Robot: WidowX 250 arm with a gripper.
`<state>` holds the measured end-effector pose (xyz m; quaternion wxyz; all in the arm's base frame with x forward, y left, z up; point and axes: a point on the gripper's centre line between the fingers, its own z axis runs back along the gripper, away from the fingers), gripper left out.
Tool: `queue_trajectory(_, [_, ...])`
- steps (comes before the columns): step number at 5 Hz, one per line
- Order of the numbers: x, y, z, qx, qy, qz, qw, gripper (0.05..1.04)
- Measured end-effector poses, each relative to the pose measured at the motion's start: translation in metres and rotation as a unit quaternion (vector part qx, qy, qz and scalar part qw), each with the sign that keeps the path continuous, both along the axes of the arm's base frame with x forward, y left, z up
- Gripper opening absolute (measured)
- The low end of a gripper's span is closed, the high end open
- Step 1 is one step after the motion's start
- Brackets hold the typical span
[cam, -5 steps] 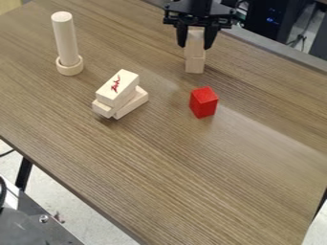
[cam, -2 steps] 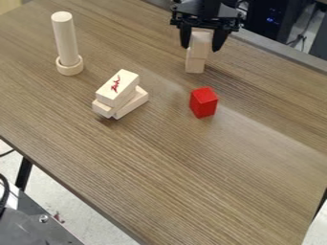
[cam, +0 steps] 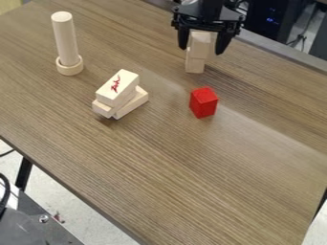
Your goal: Put the rectangular block on top of the other block
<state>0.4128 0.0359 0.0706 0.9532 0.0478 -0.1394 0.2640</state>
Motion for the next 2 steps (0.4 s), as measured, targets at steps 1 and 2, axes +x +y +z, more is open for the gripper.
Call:
queue_trajectory(1, [-0.008,0.001,0.015,0.003,0.012,0.001,0.9999,0.999])
queue_trajectory(2, [-0.017,0.000,0.059,0.044,0.039,-0.020,0.9980,0.999])
